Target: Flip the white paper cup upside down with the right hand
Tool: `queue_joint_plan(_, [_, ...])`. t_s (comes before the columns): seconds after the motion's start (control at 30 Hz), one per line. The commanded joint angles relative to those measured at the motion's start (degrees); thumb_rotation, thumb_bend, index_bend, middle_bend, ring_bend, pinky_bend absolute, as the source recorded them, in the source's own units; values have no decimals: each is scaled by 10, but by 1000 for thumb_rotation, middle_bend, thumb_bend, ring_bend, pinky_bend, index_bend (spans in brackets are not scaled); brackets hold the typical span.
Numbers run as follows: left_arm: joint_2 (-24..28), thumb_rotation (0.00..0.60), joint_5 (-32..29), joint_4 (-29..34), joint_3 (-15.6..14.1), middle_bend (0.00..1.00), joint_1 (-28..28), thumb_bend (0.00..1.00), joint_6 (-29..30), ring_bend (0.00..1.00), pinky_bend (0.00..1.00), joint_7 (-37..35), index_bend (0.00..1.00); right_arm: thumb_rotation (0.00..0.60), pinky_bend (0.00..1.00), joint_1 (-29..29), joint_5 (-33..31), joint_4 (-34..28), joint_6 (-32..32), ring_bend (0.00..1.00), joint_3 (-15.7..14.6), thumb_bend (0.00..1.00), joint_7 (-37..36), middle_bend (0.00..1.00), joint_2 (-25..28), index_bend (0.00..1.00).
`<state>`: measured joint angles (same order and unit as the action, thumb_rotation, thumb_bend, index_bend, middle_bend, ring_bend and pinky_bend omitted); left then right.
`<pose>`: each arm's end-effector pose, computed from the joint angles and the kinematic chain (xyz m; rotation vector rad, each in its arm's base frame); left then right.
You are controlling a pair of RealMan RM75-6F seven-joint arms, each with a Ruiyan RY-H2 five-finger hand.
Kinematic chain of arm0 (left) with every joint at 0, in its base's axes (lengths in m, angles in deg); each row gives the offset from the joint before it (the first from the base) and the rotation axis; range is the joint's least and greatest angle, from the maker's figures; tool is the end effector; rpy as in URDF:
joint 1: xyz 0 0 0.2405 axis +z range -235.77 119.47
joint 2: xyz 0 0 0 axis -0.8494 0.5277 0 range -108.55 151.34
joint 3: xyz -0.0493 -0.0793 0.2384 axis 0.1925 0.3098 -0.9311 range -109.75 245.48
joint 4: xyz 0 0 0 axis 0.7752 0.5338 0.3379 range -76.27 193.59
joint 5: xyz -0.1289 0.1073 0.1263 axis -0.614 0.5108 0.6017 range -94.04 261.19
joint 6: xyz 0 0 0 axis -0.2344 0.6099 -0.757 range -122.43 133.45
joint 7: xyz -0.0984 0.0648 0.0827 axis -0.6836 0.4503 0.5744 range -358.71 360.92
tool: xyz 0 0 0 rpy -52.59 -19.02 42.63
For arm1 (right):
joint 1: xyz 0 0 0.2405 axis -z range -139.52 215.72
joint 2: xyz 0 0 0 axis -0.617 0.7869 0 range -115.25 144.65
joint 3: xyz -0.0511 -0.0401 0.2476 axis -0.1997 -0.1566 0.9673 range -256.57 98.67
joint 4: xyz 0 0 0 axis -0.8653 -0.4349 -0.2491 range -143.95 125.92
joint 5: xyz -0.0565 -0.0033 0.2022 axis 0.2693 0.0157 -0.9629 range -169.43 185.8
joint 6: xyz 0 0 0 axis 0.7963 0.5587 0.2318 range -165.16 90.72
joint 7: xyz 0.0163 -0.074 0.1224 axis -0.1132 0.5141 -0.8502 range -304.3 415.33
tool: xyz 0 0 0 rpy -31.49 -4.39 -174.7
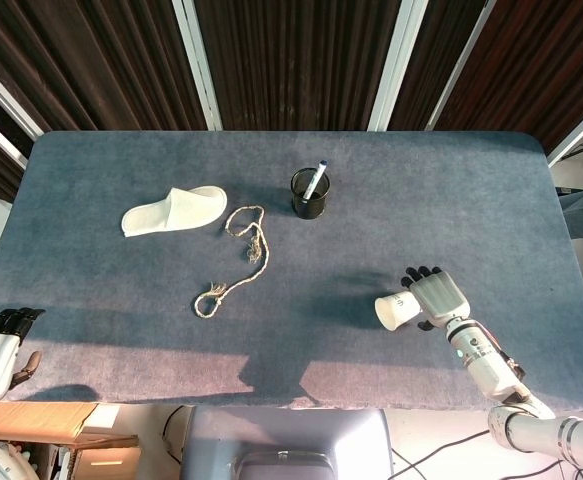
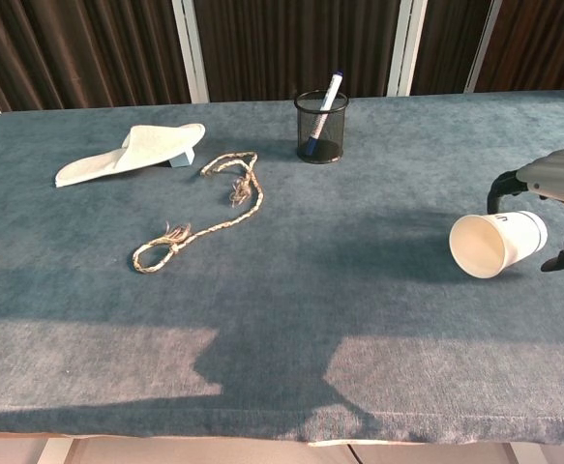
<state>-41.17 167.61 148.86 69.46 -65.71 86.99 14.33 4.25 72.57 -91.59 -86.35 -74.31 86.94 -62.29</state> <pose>-0.3220 0.1920 0.1632 -1.5109 -0.7156 -0.6518 -0.2624 -0.3227 0.0382 1.9190 -0.7389 0.4218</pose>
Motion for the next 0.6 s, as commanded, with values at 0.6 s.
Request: queue_joint_plan(0.6, [1, 600, 2, 4, -2, 238, 1, 332, 0, 209, 436, 5, 247, 600, 543, 12, 87, 59, -58, 400, -24, 565, -64, 433, -36, 603])
